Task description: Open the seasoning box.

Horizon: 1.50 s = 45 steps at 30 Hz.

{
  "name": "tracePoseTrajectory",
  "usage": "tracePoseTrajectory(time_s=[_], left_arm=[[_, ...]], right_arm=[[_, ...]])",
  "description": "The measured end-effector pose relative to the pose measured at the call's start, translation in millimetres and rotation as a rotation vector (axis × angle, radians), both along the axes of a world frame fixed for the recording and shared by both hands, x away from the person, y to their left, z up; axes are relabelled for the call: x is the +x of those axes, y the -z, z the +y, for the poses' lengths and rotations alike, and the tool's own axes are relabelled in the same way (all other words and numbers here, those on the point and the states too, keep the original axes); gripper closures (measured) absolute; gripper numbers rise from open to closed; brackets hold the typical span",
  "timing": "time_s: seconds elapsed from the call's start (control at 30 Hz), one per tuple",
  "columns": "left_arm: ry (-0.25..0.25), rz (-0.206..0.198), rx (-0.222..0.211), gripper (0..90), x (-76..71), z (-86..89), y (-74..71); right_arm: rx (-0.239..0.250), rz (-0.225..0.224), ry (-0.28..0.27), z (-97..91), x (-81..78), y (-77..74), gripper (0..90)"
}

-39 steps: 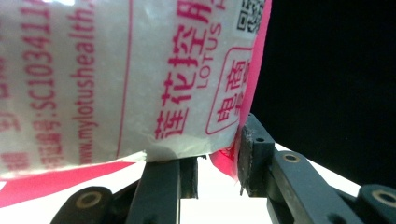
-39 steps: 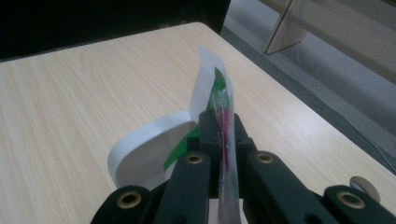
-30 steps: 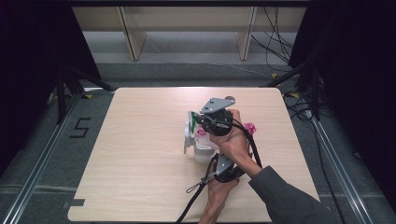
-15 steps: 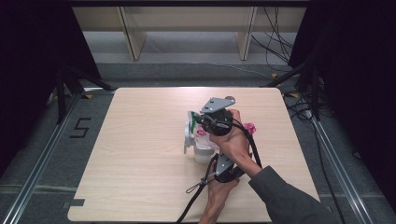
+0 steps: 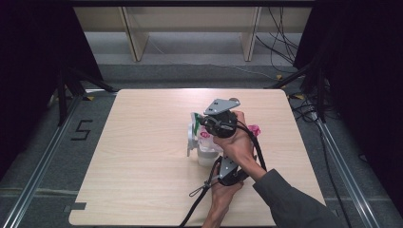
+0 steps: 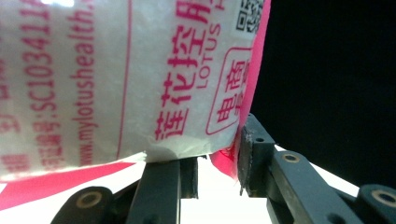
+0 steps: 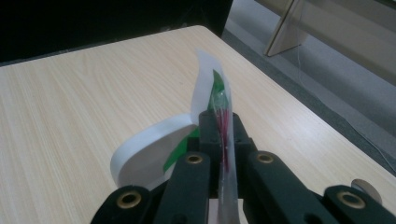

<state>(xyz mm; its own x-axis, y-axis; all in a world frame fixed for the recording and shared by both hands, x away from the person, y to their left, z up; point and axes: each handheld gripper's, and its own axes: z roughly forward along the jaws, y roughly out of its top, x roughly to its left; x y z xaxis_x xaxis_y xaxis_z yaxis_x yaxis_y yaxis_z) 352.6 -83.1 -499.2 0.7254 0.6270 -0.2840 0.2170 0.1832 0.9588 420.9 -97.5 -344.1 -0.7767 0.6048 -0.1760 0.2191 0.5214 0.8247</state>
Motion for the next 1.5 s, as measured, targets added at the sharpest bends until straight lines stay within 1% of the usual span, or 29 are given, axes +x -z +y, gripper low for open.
tracePoseTrajectory(time_s=[0.03, 0.13, 0.2, 0.23, 0.4, 0.43, 0.57, 0.6, 0.63, 0.67, 0.7, 0.73, 0.77, 0.8, 0.9, 0.93, 0.97, 1.0, 1.03, 1.07, 1.13, 1.17, 1.2, 1.23, 1.27, 1.3, 1.4, 1.43, 1.5], left_arm=[[-0.001, 0.001, -0.001, 71.6, -0.2, -0.3, 0.2], [-0.001, -0.004, 0.002, 71.7, 0.2, 0.6, -0.7], [0.005, -0.004, -0.002, 71.6, 0.0, -0.2, -0.1], [0.007, 0.002, 0.004, 71.6, -0.4, 0.0, -0.1], [0.002, 0.000, 0.004, 71.6, 0.4, -0.3, 0.4], [0.003, -0.001, 0.010, 71.6, 0.3, 0.1, 0.4], [0.005, 0.007, 0.016, 71.5, 0.9, 1.0, 0.6], [0.003, 0.009, 0.021, 71.4, 0.9, 1.2, 0.9], [-0.004, 0.010, 0.029, 71.2, 0.7, 1.0, 1.0], [-0.009, 0.012, 0.047, 71.1, 0.8, 1.9, 0.9], [-0.013, 0.016, 0.048, 71.1, 1.3, 2.0, 1.0], [-0.013, 0.016, 0.048, 71.1, 1.3, 2.0, 1.0], [-0.016, 0.003, 0.166, 70.9, 2.8, 9.5, 2.0], [-0.016, 0.003, 0.166, 70.6, 2.8, 9.5, 2.0], [-0.017, 0.009, 0.168, 70.6, 3.5, 11.3, 2.8], [-0.022, 0.009, 0.169, 70.5, 3.8, 11.4, 2.7], [-0.025, 0.005, 0.175, 70.5, 3.8, 11.7, 2.8], [-0.026, 0.007, 0.182, 70.4, 3.3, 11.8, 3.3], [-0.026, 0.007, 0.182, 70.4, 3.3, 11.8, 3.3], [-0.026, 0.006, 0.186, 70.3, 3.1, 11.9, 3.4], [-0.031, 0.009, 0.190, 69.9, 3.0, 11.9, 3.4], [-0.039, 0.004, 0.201, 69.7, 3.0, 11.6, 3.8], [-0.047, -0.004, 0.224, 69.6, 2.9, 11.5, 4.4], [-0.050, 0.005, 0.235, 68.9, 2.8, 12.4, 4.8], [-0.050, 0.005, 0.235, 68.7, 2.8, 12.4, 4.8], [-0.050, 0.007, 0.236, 68.7, 3.2, 13.0, 4.9], [-0.061, 0.011, 0.245, 67.1, 4.6, 14.9, 4.8], [-0.063, 0.012, 0.246, 66.7, 4.8, 15.5, 4.7], [-0.065, 0.016, 0.247, 66.4, 4.8, 16.3, 4.2]], right_arm=[[0.003, 0.002, 0.018, 0.3, -0.9, 0.7, 89.4], [0.004, 0.012, 0.007, -0.4, -0.7, -0.6, 89.4], [-0.005, -0.005, 0.002, -1.4, 0.0, -1.8, 89.4], [0.001, 0.015, 0.015, 0.2, -1.3, 0.4, 89.4], [-0.001, 0.011, 0.000, -1.2, -0.3, -0.9, 89.5], [0.005, -0.005, 0.009, -1.5, 0.4, -0.2, 89.5], [0.011, 0.010, -0.001, -2.3, -0.3, -0.9, 89.5], [0.020, 0.007, 0.015, -2.6, -1.2, -1.1, 89.5], [0.017, 0.020, 0.011, -3.4, -1.5, -1.9, 89.5], [0.027, 0.016, -0.004, -4.3, -0.9, -2.2, 89.6], [0.040, 0.009, 0.010, -5.2, -2.0, -3.1, 89.7], [0.045, 0.023, 0.004, -6.3, -3.0, -4.0, 89.8], [0.050, 0.017, -0.011, -7.1, -2.5, -4.3, 89.8], [0.057, 0.024, 0.003, -8.8, -3.8, -5.8, 89.8], [0.063, 0.030, -0.008, -10.6, -4.5, -7.3, 89.9], [0.063, 0.009, -0.016, -12.0, -4.6, -8.1, 90.0], [0.075, 0.005, -0.017, -12.3, -5.5, -8.4, 90.0], [0.077, 0.018, -0.029, -14.7, -7.3, -10.2, 90.0], [0.077, 0.018, -0.029, -14.7, -7.3, -10.2, 90.0], [0.095, 0.008, -0.021, -17.1, -9.1, -10.4, 90.0], [0.096, 0.006, -0.025, -19.5, -9.9, -11.5, 90.0], [0.105, 0.013, -0.031, -21.4, -10.7, -12.0, 90.0], [0.120, -0.005, -0.024, -23.1, -11.3, -12.1, 90.0], [0.130, -0.005, -0.026, -28.1, -12.4, -13.6, 90.0], [0.130, -0.005, -0.026, -28.1, -12.4, -13.6, 90.0], [0.146, 0.015, -0.024, -30.4, -13.7, -14.0, 90.0], [0.189, -0.002, -0.039, -39.4, -17.4, -17.0, 90.0], [0.190, -0.012, -0.037, -41.4, -18.7, -17.9, 90.0], [0.196, -0.002, -0.040, -44.0, -20.2, -19.1, 90.0]])
